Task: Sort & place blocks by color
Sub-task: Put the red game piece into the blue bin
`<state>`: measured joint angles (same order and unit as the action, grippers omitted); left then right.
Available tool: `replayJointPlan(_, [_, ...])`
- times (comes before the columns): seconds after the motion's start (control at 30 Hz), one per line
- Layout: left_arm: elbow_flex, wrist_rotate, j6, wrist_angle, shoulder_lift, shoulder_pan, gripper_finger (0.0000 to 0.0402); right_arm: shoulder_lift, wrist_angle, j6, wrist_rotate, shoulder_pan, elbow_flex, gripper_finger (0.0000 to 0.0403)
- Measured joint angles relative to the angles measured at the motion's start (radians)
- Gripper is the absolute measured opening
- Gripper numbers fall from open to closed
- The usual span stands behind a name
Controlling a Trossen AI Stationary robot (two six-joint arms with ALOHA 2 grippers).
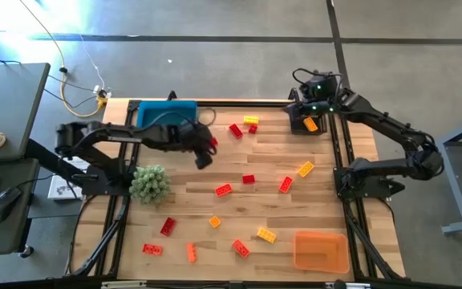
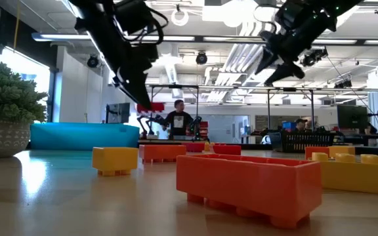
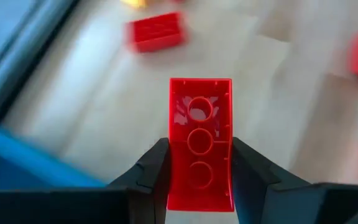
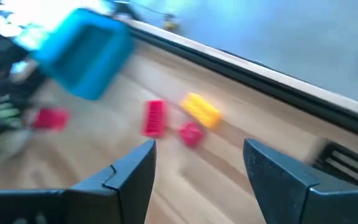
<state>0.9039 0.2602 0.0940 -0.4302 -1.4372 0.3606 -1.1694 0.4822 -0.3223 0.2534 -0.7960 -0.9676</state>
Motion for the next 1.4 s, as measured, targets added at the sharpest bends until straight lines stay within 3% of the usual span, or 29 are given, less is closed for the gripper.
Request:
replayJointPlan(0.2, [0.0,0.05,0.026,-0.142,0.109,0.117,0.0103,0.0,-0.137,0.056,0.103,0.094,0.0,0.0229])
replayJointPlan(0.57, [0.0,0.002,-0.007,-0.351,0.15,0.328,0.0103,-0.015,-0.217,-0.115,-0.022,0.283,0.0,0.0229])
replayJointPlan(0.93, [-0.001,-0.073,-0.054,-0.359,0.113,0.477,0.0122,-0.069,-0.279,-0.355,-0.04,0.431,0.0,0.0229])
replayJointPlan(1.1, [-0.001,-0.085,-0.056,-0.359,0.084,0.52,0.0137,-0.121,-0.429,-0.346,-0.038,0.524,0.0,0.0229])
replayJointPlan(1.4, [-0.001,-0.091,-0.105,-0.332,0.071,0.543,0.0193,-0.229,-0.633,-0.184,-0.038,0.653,0.0,0.0229])
